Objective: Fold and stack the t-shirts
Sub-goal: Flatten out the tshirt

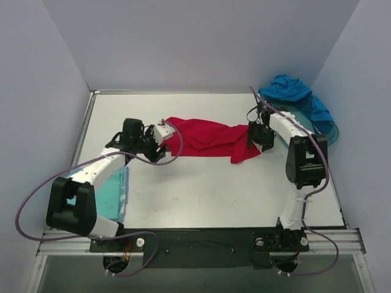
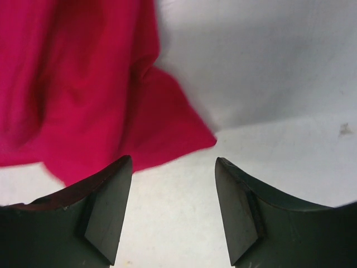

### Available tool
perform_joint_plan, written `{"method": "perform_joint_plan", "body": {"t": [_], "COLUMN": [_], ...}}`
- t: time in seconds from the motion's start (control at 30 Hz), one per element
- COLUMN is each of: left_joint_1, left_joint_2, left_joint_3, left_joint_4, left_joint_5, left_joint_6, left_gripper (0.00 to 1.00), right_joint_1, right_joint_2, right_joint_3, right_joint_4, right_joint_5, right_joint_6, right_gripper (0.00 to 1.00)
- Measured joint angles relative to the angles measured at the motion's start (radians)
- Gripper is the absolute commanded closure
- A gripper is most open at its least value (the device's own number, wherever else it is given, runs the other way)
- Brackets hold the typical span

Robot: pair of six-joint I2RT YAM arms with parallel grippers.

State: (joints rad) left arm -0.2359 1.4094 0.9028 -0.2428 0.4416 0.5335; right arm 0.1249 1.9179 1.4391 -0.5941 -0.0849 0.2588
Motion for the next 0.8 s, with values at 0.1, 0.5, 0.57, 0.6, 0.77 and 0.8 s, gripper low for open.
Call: {"method": "perform_joint_plan", "body": {"t": [0.1,0.5,0.57,0.6,0.77,0.8], "left_joint_1": [-0.082,-0.243,-0.251,-0.252,-0.252,-0.252], "left_joint_2": [0.069,0.361,0.385,0.4,0.441,0.447], "left_joint_3": [0.035,0.123,0.161,0.174,0.192,0.192], "left_joint_4": [-0.018,-0.002,0.029,0.043,0.103,0.109], "left_joint_5": [-0.002,-0.122,-0.151,-0.163,-0.205,-0.213], "left_joint_6": [0.101,0.425,0.449,0.459,0.512,0.528], "left_gripper": [0.31,0.21,0.21,0.22,0.44,0.59], "right_joint_1": [-0.015,-0.034,-0.038,-0.04,-0.058,-0.063], "right_joint_2": [0.084,0.132,0.132,0.132,0.132,0.129], "right_joint_3": [0.021,0.014,0.014,0.014,0.013,0.012], "right_joint_4": [0.011,0.031,0.032,0.034,0.035,0.035], "right_joint_5": [0.032,0.03,0.014,0.007,-0.037,-0.044], "right_joint_6": [-0.002,-0.008,-0.019,-0.024,-0.029,-0.029], "right_gripper": [0.45,0.75,0.95,1.0,1.0,1.0]}}
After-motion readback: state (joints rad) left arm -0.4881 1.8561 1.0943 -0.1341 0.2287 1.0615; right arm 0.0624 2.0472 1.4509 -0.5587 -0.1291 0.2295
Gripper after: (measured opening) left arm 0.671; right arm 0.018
